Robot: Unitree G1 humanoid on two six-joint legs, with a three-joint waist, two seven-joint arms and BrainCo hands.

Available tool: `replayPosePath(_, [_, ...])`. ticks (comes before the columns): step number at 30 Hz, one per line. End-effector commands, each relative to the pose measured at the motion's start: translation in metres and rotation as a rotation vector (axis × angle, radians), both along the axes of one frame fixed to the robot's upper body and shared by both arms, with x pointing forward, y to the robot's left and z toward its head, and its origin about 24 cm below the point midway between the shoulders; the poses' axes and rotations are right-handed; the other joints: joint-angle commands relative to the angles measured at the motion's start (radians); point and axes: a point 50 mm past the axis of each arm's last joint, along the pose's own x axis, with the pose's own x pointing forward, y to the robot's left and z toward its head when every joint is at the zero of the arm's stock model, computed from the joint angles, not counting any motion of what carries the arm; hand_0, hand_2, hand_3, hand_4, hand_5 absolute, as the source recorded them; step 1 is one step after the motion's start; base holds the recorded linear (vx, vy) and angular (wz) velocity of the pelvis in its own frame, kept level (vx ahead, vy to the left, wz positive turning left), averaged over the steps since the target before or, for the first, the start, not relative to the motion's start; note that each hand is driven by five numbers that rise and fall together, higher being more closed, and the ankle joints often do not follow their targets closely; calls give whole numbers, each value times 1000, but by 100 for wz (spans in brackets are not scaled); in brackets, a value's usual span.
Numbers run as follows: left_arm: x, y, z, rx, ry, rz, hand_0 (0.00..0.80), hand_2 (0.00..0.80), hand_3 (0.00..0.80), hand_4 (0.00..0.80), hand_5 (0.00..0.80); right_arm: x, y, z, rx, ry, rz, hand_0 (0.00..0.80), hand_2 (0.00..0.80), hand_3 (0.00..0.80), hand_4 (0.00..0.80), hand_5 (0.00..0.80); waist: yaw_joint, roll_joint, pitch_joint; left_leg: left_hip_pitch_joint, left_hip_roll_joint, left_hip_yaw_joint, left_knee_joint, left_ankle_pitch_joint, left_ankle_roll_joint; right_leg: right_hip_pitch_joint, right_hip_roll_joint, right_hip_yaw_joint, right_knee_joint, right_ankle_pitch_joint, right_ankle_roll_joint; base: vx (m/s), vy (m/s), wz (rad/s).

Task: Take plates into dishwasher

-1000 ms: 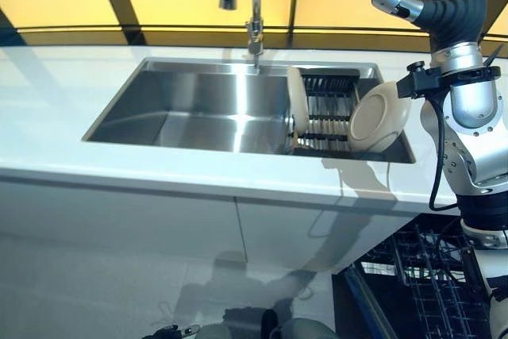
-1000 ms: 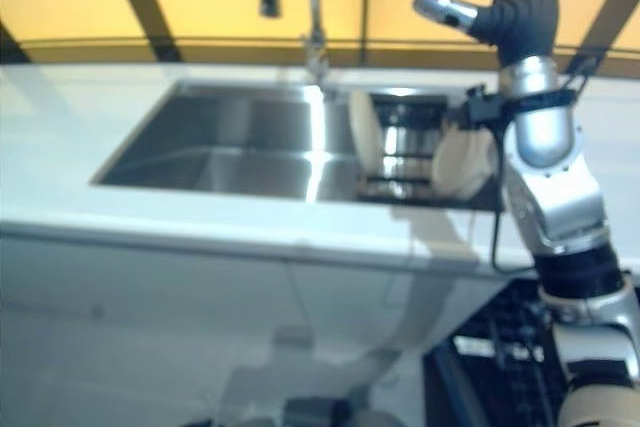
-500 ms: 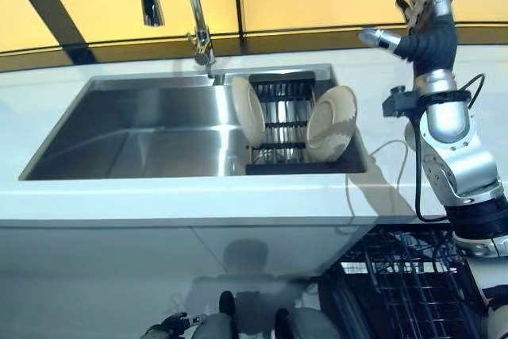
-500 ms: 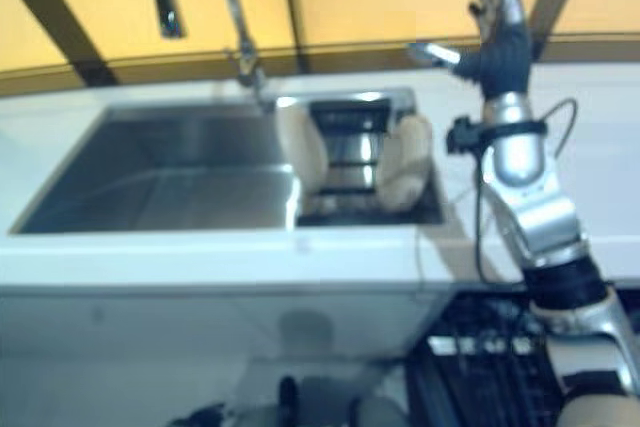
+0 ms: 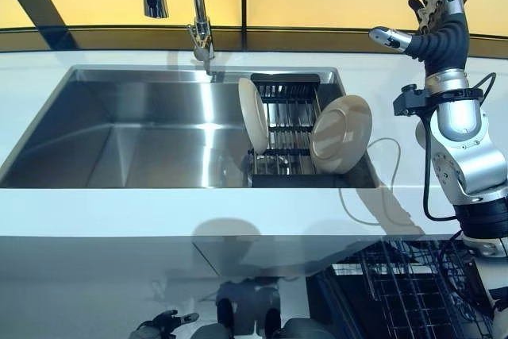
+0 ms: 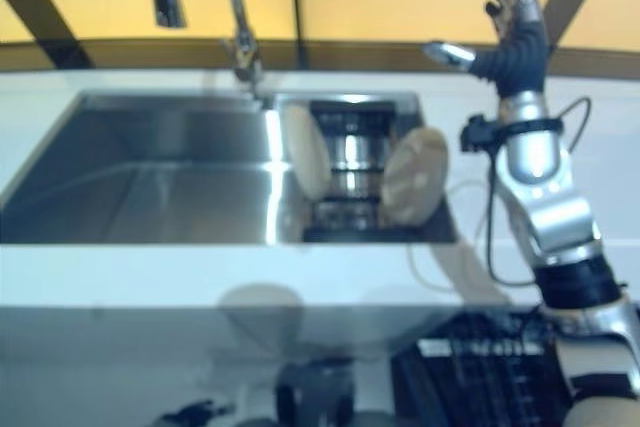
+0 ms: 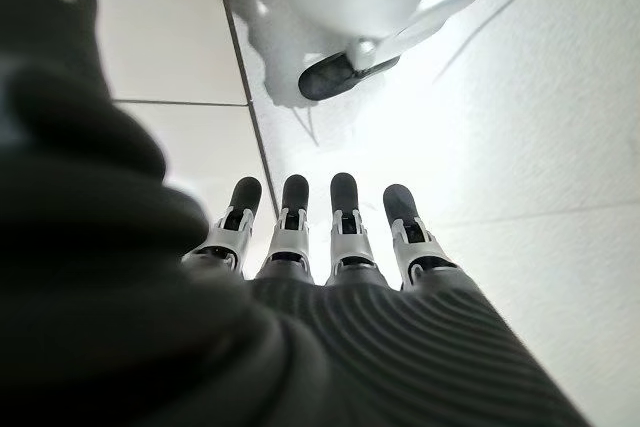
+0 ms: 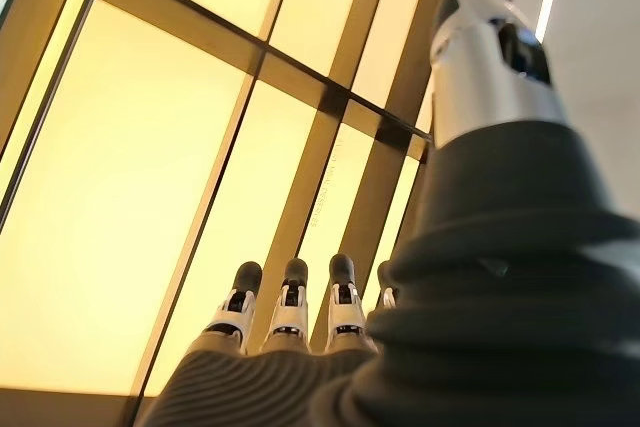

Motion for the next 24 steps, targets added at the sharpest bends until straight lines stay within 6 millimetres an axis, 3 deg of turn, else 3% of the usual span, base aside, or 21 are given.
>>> replayPosePath(1, [9,15,8,46,-38,26,0,0,0,0,0,-10,-19,16,77,-88,-17,0,0,0,0,0,20,-20,-22,11,-31,34,4,-157,31,23,-53,-122,-9,-45,59,1,44,-50])
replayPosePath(6, [11,13,8,43,-42,15,0,0,0,0,0,1,-25,1,163,38,23,0,0,0,0,0,25,-30,-25,-5,-31,38,-3,-152,25,31,-38,-119,-56,-32,46,-9,-26,-32])
replayPosePath(16, [10,12,8,41,-40,4,0,0,0,0,0,18,-47,-32,263,272,-9,0,0,0,0,0,19,-51,-19,-24,-32,37,-3,-144,15,51,-22,-113,-105,-18,29,4,-24,1])
replayPosePath(24, [7,20,9,53,-38,5,0,0,0,0,0,21,-62,-73,242,568,39,0,0,0,0,0,8,-69,-4,-19,-29,54,-3,-147,15,48,-21,-114,-99,-18,29,6,16,0])
